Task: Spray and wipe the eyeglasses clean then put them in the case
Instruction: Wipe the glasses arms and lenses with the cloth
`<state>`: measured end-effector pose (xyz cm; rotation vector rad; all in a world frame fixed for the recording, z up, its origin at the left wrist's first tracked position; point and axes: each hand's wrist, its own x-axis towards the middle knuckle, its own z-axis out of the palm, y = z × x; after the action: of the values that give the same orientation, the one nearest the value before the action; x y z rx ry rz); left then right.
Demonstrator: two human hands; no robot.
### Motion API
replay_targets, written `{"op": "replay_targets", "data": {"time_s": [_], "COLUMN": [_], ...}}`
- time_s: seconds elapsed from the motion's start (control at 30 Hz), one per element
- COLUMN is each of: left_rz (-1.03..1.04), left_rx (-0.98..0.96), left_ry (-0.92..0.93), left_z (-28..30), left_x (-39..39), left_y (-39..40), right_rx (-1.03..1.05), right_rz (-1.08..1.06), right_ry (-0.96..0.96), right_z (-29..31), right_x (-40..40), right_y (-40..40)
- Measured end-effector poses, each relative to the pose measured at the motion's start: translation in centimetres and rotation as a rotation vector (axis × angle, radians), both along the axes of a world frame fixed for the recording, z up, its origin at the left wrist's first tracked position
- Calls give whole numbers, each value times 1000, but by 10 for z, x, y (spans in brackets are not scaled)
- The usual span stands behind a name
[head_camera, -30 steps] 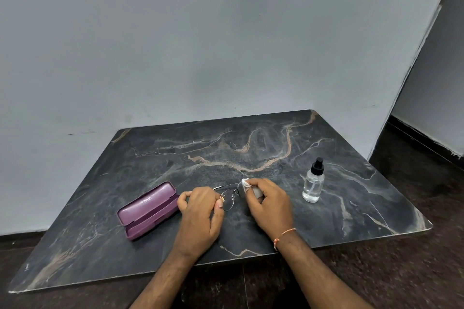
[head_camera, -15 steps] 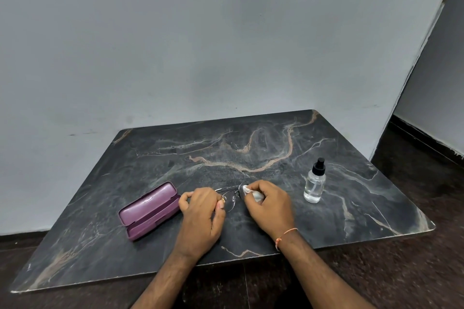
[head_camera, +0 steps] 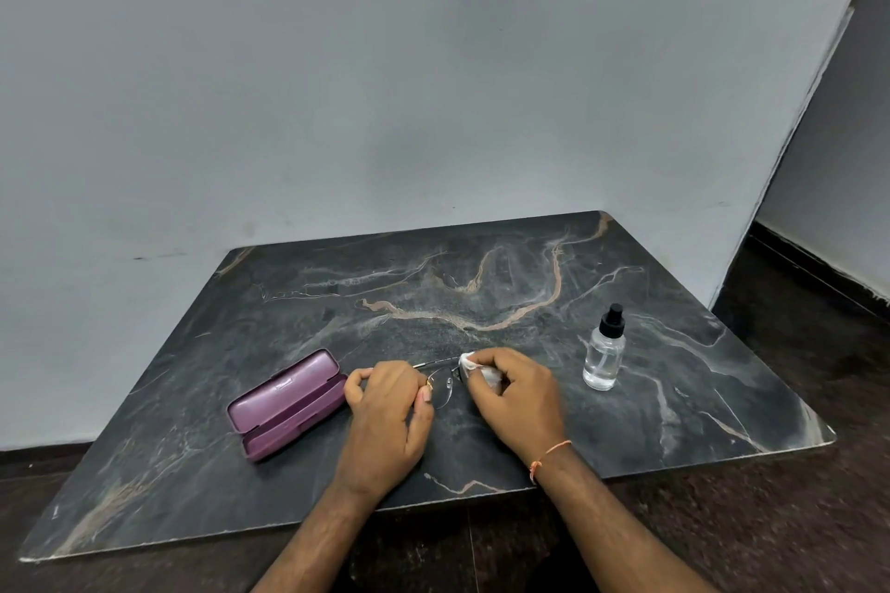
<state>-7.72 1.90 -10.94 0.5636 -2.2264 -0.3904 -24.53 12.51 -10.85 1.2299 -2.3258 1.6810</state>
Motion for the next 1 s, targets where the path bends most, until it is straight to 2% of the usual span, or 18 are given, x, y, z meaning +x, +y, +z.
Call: {"op": "replay_targets", "data": {"time_s": [0.07, 0.13, 0.27, 0.5, 0.7, 0.9, 1.0], "left_rz": [-1, -6, -15, -3, 1, 44, 55], "left_rx": [-2, -7, -6, -5, -12, 34, 38], "left_ry": [1, -1, 0, -5, 3, 42, 55], "left_z": [1, 2, 3, 0, -1, -1, -2], "left_x": [0, 0, 0, 0, 0, -1, -1], "left_y": [0, 1, 3, 1, 0, -3, -4], "right_rx": [-59, -43, 13, -71, 5, -4, 62], "right_rz": [40, -15, -126, 89, -102, 65, -10], "right_ry": [43, 46, -49, 54, -68, 24, -13], "right_z": [1, -1, -3, -1, -1, -4, -4], "right_x": [1, -3, -10, 1, -7, 0, -4], "right_y": [0, -2, -5, 1, -2, 1, -2]}}
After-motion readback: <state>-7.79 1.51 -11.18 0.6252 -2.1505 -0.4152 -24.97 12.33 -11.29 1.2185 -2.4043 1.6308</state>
